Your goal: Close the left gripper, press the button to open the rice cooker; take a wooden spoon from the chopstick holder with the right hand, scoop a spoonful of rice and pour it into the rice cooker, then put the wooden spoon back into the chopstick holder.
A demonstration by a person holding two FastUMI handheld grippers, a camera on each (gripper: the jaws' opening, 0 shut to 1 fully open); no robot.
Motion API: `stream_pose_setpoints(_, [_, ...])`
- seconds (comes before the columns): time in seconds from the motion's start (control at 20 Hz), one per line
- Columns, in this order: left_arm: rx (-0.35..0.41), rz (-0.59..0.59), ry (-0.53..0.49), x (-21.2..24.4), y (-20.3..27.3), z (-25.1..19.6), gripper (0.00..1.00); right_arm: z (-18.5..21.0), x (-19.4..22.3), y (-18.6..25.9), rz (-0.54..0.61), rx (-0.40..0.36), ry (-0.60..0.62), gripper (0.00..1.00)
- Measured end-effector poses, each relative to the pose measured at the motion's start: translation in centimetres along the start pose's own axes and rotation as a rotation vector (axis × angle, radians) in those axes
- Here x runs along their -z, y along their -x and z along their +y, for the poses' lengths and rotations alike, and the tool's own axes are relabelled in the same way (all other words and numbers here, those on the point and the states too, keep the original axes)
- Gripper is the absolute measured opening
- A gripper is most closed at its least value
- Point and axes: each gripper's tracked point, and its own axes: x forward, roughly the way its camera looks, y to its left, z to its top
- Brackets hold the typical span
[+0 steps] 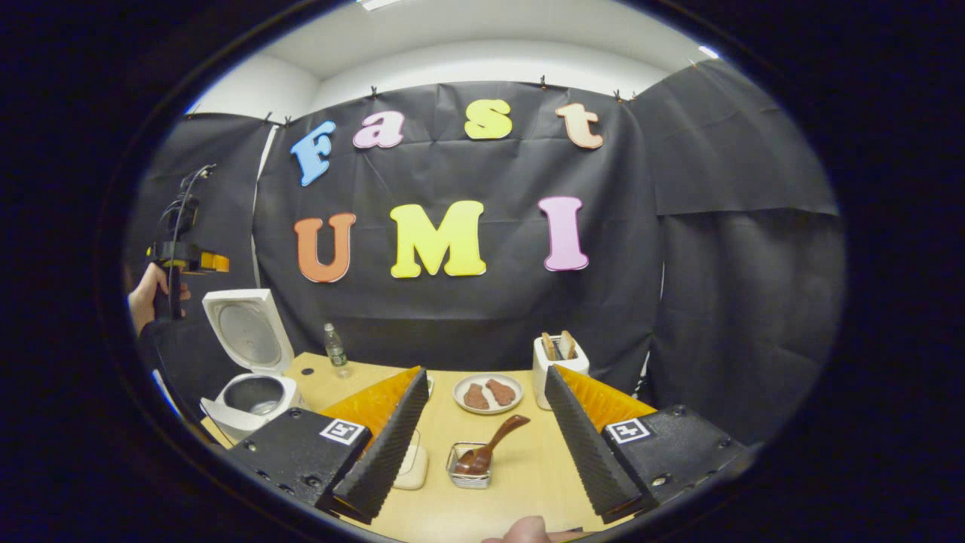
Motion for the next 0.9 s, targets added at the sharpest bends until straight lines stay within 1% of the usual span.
stream_pose_setpoints(0.2, [0.002, 0.049, 0.010, 1.4, -3.8, 0.8, 0.95, 0.3, 0.7, 1.1, 0.023, 0.030, 0.008, 0.99])
stream_pose_setpoints(0.4, [-0.001, 0.091, 0.031, 2.2, -5.9, 1.8, 0.94, 0.5, 1.7, 1.8, 0.043, 0.066, -0.012, 1.00])
stream_pose_setpoints(0.5, [0.004, 0.148, 0.045, 3.5, -6.7, 2.0, 0.94, 0.8, 1.9, 2.1, 0.047, 0.073, -0.029, 1.00])
stream_pose_setpoints(0.55, [0.005, 0.177, 0.052, 4.1, -6.6, 2.0, 0.94, 0.9, 1.9, 2.1, 0.047, 0.075, -0.031, 1.00])
stream_pose_setpoints(0.7, [0.011, 0.202, 0.046, 4.5, -6.1, 1.8, 0.96, 1.8, 1.6, 2.0, 0.040, 0.067, -0.028, 1.00])
stream_pose_setpoints(0.9, [0.028, 0.266, 0.061, 5.4, -3.2, 1.5, 0.97, 3.7, 2.1, 1.7, 0.046, 0.016, -0.027, 1.00])
